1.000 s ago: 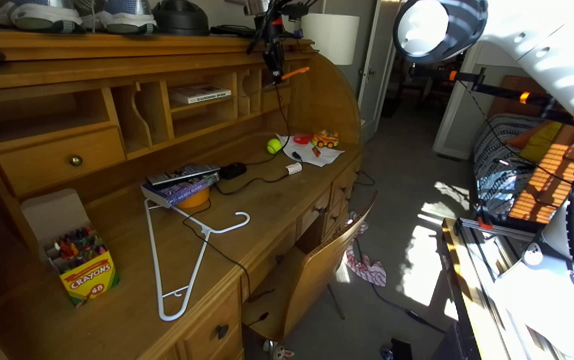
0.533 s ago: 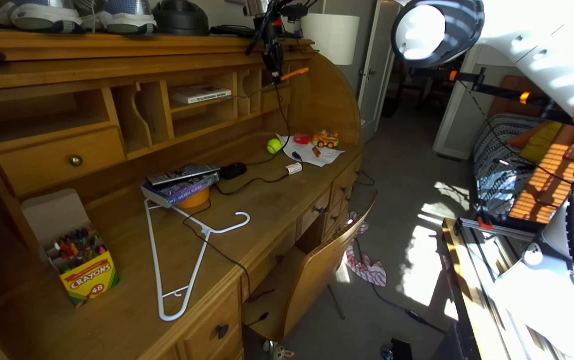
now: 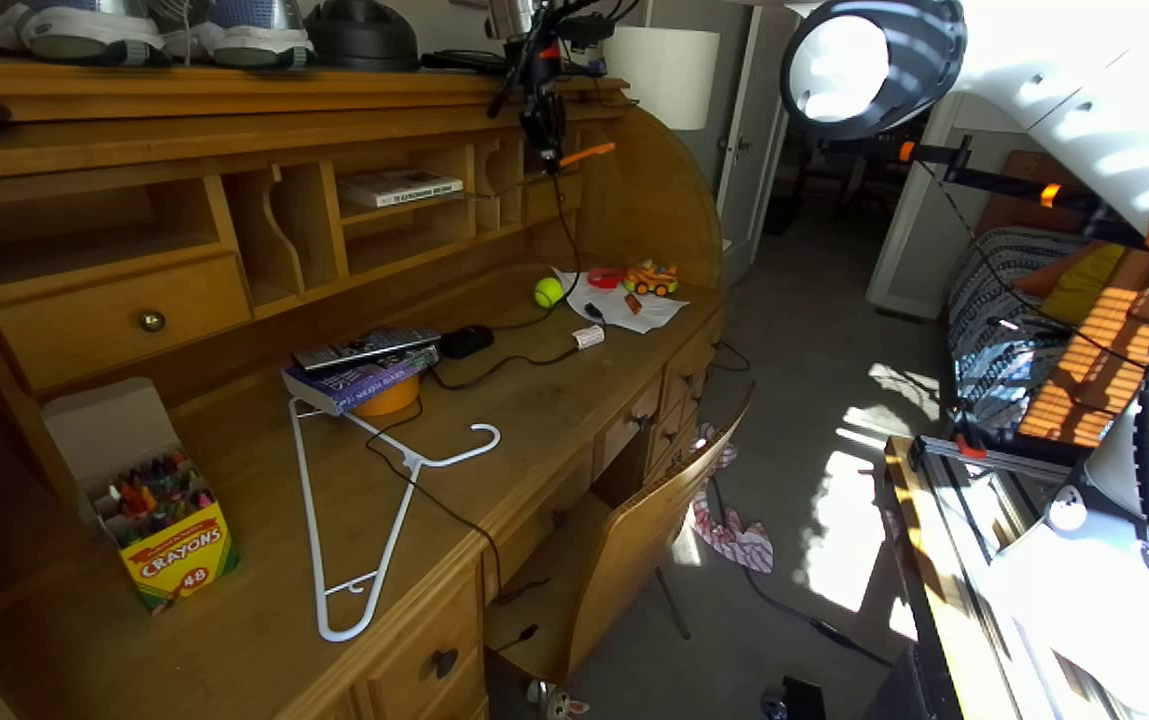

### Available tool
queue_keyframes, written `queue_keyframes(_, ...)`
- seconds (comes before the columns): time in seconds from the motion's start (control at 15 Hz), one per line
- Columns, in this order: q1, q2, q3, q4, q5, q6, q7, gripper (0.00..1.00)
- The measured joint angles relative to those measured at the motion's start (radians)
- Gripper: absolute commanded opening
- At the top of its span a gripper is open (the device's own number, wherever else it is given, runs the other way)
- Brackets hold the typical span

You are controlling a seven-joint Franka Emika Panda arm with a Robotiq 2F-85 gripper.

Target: Use the spatula to place the white book on the desktop.

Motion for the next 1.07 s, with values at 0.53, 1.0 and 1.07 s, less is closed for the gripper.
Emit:
queue_keyframes(0.53,-0.002,0.001,0.015,0.002,0.021,0.008,0.087,0.05)
queue_keyframes(1.0,-0.003,0.002,0.030,0.002,0.051,0.047,0.177,0.05)
queue_keyframes(1.07,-0.004,0.002,0.032,0.002,0.054,0.054,0.188,0.05)
